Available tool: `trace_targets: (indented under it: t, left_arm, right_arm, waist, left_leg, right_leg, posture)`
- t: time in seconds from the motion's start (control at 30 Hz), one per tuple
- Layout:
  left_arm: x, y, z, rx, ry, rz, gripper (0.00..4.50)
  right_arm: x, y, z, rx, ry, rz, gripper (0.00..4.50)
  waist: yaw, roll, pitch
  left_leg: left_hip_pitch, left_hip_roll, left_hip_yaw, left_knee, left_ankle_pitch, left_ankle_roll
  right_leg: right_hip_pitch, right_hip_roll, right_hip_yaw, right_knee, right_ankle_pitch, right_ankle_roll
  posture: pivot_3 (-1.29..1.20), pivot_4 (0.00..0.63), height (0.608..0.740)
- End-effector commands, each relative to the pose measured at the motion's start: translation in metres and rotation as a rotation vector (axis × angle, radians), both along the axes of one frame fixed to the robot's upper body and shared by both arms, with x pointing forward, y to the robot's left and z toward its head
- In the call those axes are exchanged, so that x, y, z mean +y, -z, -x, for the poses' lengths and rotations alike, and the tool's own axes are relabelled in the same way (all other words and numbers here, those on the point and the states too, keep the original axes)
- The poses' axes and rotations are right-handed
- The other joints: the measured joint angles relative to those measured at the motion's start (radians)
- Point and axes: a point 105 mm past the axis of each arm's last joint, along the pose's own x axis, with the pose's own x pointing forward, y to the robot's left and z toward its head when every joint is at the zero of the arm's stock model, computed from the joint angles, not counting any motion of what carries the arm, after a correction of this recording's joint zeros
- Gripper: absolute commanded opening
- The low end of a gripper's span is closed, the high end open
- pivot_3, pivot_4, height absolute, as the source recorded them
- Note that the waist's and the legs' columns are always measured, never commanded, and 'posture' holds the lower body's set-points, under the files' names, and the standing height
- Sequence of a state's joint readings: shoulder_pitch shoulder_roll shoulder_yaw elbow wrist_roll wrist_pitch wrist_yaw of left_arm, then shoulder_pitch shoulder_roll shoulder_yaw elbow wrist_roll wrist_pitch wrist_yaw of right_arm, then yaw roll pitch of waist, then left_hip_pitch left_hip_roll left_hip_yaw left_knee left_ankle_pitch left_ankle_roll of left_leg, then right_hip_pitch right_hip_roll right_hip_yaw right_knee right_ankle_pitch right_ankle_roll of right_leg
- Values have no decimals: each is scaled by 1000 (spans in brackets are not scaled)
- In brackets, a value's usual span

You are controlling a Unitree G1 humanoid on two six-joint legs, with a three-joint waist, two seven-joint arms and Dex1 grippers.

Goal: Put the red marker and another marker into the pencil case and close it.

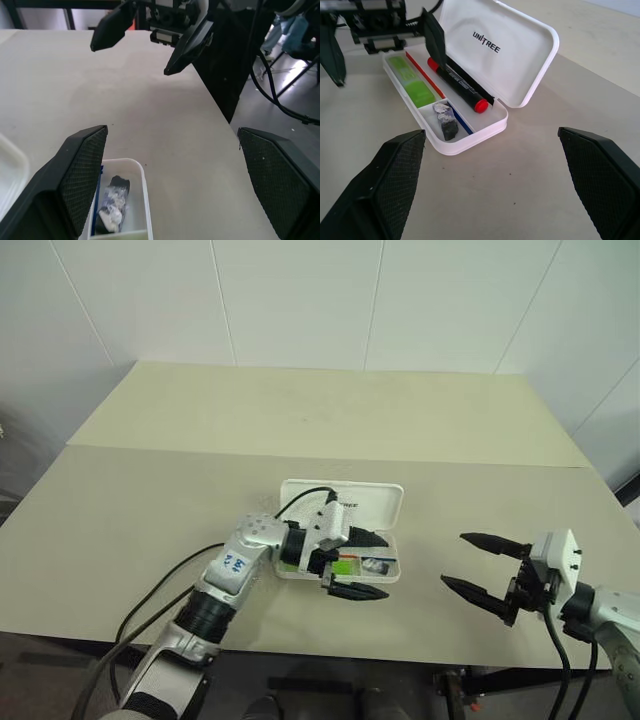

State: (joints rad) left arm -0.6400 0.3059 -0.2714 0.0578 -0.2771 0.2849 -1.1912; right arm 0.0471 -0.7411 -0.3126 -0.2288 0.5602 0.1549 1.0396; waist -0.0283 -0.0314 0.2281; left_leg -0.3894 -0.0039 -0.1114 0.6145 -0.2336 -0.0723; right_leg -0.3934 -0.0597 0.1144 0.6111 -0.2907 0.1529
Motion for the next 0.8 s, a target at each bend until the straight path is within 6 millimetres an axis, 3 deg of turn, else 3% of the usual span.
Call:
trace_targets:
  t: [0.03, 0.33, 0.57, 0.77, 0.8]
  left_arm:
    - [15, -17, 3, -38, -46, 74, 4457]
    - [75, -17, 0, -29, -215, 85, 4457]
    - [133, -18, -11, -77, -408, 81, 4457]
    - [152, -23, -14, -117, -462, 110, 4457]
    - [154, -25, -13, -121, -464, 130, 4064]
  right_arm:
    - [3, -5, -1, -27, -30, 2, 4500]
    - [10, -6, -1, -20, -117, 13, 4500]
    - [13, -9, -11, -40, -149, 16, 4500]
    - [13, -11, -16, -46, -176, 26, 4500]
    - [13, -12, -17, -47, -179, 28, 4500]
  waist:
    - [-1, 0, 0]
    - [-1, 1, 0]
    - [-2, 1, 0]
    - [-1, 1, 0]
    - [-1, 1, 0]
  left_leg:
    - [0, 0, 0, 0, 0, 0]
    - [1, 0, 0, 0, 0, 0]
    - [1, 1, 0, 0, 0, 0]
    - [1, 0, 0, 0, 0, 0]
    - [0, 0, 0, 0, 0, 0]
  right_leg:
    - [0, 0, 0, 0, 0, 0]
    - [0, 0, 0, 1, 0, 0]
    - [0, 0, 0, 1, 0, -1]
    - [0, 0, 0, 1, 0, -1]
    - [0, 0, 0, 1, 0, -1]
  posture:
    - [0, 150, 740]
    - [0, 150, 740]
    - [0, 150, 740]
    - [0, 150, 740]
    - [0, 150, 740]
